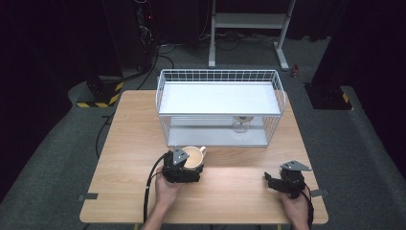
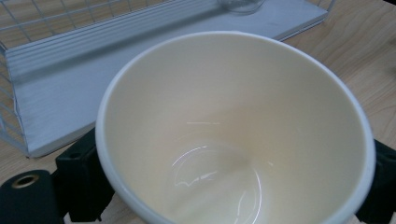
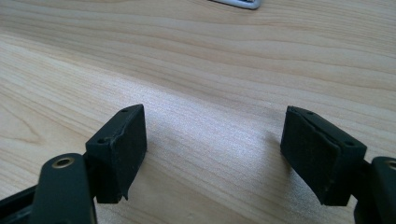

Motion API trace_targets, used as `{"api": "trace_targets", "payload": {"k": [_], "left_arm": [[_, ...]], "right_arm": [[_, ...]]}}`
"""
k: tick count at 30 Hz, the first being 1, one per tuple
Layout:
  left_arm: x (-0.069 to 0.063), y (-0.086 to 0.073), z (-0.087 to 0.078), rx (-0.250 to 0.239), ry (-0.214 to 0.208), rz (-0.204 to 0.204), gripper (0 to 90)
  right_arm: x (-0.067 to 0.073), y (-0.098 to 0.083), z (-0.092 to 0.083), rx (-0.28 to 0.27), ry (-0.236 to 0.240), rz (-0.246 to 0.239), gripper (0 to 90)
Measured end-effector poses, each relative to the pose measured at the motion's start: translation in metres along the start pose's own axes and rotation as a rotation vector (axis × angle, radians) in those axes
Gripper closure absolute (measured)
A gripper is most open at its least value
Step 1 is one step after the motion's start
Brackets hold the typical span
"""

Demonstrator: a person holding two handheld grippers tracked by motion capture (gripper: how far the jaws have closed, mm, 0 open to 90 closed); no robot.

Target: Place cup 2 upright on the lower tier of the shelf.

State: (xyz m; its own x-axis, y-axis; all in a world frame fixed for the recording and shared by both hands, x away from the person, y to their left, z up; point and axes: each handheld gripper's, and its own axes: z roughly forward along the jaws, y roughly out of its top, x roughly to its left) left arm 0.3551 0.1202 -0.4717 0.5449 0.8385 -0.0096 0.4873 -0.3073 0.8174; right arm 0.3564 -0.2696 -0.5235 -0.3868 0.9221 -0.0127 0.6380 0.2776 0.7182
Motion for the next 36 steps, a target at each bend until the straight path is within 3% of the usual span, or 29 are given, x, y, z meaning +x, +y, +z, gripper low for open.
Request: {"api": "trace_targets", "payload": {"k": [17, 27, 36], "left_arm": [[0.008, 0.017, 0.007, -0.015, -0.005, -0.022, 9.1], [0.011, 0.026, 0.017, -0.007, 0.023, -0.014, 9.2], [0.019, 0.027, 0.030, -0.002, 0.037, -0.054, 9.2]], "right_arm": [[0.000, 0.000, 0.000, 0.000, 0.000, 0.000, 22.7], [0.000, 0.000, 0.000, -0.002, -0.002, -0.002, 22.7], [0.000, 0.000, 0.000, -0.002, -0.002, -0.001, 22.7]]}}
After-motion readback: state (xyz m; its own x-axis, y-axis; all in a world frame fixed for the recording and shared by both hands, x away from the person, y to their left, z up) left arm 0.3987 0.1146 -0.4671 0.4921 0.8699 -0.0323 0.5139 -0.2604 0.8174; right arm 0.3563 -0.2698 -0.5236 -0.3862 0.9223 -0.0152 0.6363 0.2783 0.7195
